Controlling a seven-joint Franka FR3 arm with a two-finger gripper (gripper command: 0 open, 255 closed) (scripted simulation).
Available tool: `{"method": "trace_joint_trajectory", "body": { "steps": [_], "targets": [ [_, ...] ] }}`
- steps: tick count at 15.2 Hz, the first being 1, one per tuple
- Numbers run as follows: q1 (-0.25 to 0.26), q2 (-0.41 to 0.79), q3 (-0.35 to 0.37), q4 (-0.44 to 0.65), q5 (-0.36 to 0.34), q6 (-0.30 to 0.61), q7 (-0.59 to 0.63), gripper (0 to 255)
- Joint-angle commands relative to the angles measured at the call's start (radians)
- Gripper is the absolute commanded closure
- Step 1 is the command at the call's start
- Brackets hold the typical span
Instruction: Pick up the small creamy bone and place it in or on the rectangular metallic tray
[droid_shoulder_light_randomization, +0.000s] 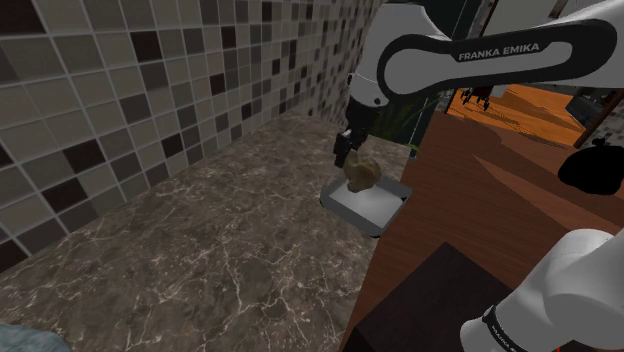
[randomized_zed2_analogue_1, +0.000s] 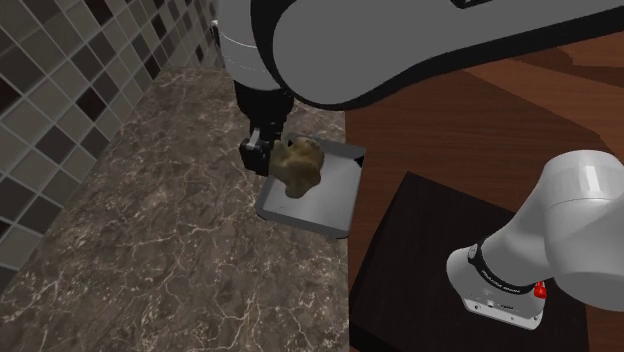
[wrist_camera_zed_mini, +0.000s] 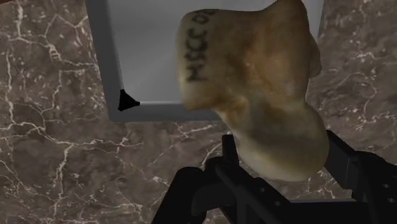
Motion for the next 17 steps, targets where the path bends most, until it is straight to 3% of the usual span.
{"method": "trace_joint_trajectory", "body": {
  "steps": [1, 3, 17],
  "targets": [
    [-0.015, -0.042, -0.029, -0.039, 0.005, -0.004, -0.048, 255],
    [-0.029, -0.077, -0.057, -0.074, 0.006, -0.006, -0.091, 255],
    [-0.026, -0.031, -0.051, -0.204, 0.009, 0.170, -0.095, 255]
  ]
}}
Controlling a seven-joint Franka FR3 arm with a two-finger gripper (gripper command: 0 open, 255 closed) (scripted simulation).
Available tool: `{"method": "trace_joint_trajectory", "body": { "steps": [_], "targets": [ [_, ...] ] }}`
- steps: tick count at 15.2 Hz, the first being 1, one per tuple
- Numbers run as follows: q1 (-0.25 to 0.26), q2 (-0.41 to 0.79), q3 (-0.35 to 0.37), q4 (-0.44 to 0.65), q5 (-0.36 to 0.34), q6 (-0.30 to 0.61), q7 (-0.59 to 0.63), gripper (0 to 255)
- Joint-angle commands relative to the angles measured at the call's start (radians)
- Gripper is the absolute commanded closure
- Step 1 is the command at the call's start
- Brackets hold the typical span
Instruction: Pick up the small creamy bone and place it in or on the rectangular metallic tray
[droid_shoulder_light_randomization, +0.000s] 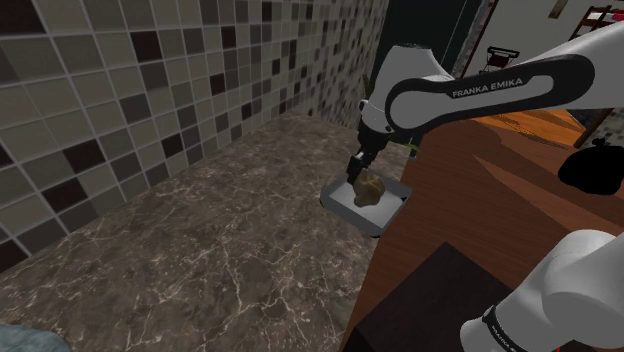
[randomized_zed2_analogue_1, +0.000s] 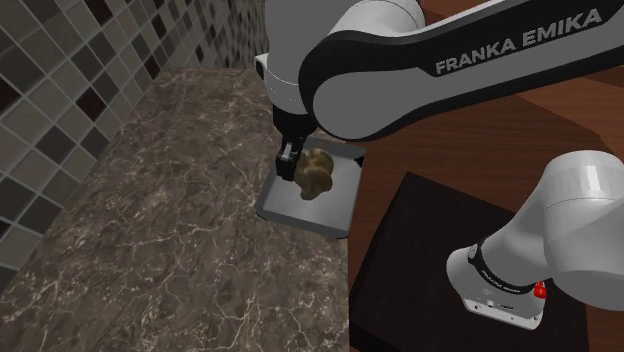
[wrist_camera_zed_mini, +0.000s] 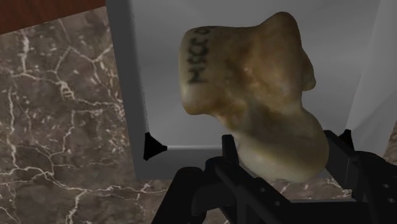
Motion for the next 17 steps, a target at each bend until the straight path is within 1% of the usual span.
{"method": "trace_joint_trajectory", "body": {
  "steps": [1, 6, 7, 12, 16, 17],
  "targets": [
    [0.000, 0.001, 0.000, -0.003, 0.000, 0.006, 0.000, 255],
    [0.000, 0.001, 0.000, -0.003, 0.000, 0.006, 0.000, 255],
    [0.000, 0.001, 0.000, -0.003, 0.000, 0.006, 0.000, 0],
    [0.000, 0.001, 0.000, -0.003, 0.000, 0.006, 0.000, 0],
    [-0.002, -0.053, -0.007, 0.074, -0.001, -0.127, -0.001, 0],
    [-0.002, -0.053, -0.007, 0.074, -0.001, -0.127, -0.001, 0]
  ]
}}
